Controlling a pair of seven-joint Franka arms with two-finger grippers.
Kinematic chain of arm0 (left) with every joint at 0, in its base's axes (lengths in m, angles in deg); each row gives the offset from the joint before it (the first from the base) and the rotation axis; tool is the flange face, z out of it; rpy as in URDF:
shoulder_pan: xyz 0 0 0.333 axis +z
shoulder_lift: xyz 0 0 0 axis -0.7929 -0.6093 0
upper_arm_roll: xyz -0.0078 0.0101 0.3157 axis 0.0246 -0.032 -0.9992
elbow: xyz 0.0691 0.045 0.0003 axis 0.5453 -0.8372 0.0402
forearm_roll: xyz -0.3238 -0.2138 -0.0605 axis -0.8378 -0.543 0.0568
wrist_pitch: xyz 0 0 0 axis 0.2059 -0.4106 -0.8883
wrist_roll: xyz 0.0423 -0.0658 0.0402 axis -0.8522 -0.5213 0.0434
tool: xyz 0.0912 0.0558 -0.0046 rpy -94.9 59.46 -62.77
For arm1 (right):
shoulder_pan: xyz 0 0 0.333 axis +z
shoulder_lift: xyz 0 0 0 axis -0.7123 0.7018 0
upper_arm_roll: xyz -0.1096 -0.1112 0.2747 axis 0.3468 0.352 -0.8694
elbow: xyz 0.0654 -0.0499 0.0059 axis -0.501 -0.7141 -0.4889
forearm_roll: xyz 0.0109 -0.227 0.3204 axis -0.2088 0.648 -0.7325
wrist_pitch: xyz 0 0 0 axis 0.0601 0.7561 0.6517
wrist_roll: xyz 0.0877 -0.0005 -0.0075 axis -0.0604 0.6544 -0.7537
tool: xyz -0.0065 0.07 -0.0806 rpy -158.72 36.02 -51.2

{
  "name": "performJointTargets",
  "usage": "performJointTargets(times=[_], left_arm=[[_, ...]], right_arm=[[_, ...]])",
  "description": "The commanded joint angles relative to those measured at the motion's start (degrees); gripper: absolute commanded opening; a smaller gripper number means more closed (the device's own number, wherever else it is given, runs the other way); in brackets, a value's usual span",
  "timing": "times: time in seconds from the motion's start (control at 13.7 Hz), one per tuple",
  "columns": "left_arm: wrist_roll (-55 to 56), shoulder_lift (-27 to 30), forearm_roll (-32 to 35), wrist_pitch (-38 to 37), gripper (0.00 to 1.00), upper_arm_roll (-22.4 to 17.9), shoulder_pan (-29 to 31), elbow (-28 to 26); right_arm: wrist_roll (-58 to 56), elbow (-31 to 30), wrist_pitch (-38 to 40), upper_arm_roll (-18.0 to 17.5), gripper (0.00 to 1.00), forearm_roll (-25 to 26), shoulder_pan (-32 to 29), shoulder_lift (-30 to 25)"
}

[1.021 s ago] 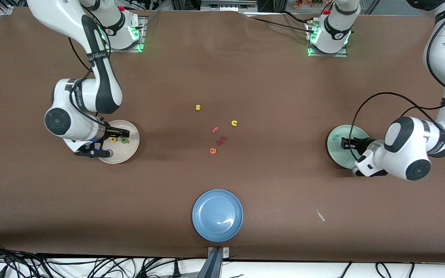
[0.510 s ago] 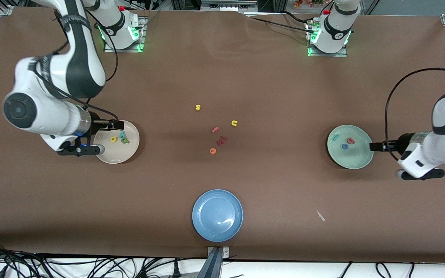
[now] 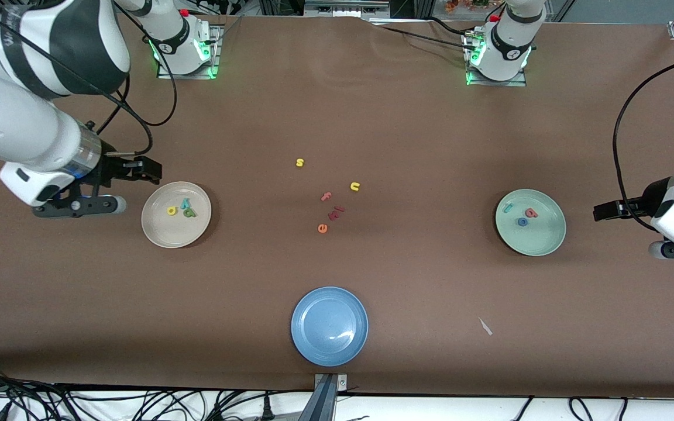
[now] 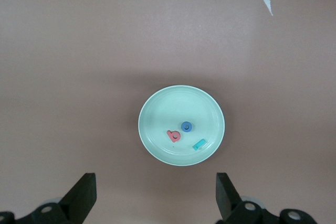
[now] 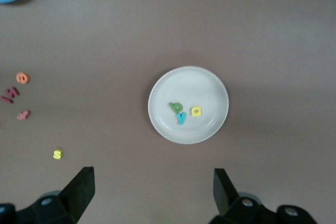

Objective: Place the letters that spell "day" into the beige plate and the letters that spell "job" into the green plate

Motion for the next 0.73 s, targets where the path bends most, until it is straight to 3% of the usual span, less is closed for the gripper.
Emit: performJointTargets(times=[0.0, 0.22, 0.44, 0.51, 0.58, 0.66], left_arm=[[-2.9, 0.9, -0.8, -0.8, 1.00, -0.1, 0.1, 0.6], [-2.9, 0.9, -1.3, -0.8, 1.00, 0.0, 0.1, 0.6], [-2.9, 0.9, -1.3, -0.8, 1.00, -0.2, -0.3, 0.6], [-2.9, 0.9, -1.4, -0.8, 1.00, -0.8, -1.3, 0.7], [-3.0, 0.9, -1.4, -0.8, 1.00, -1.7, -3.0, 0.8], [-3.0, 0.9, -1.8, -0.8, 1.00, -4.1, -5.0, 0.8]], right_arm=[[-1.0, 3.6, 1.7, -4.2, 1.00, 1.1, -5.3, -0.3], [0.3, -1.7, 2.2, -20.7, 1.00, 2.1, -20.0, -5.1], [7.8, -15.1, -3.7, -26.0, 1.00, 6.2, -23.8, -13.9], [9.0, -20.4, -7.8, -29.5, 1.00, 7.8, -26.6, -17.5], [8.9, -23.9, -11.2, -31.7, 1.00, 9.1, -28.1, -19.8], [8.7, -24.2, -11.6, -31.5, 1.00, 9.3, -28.2, -20.1]])
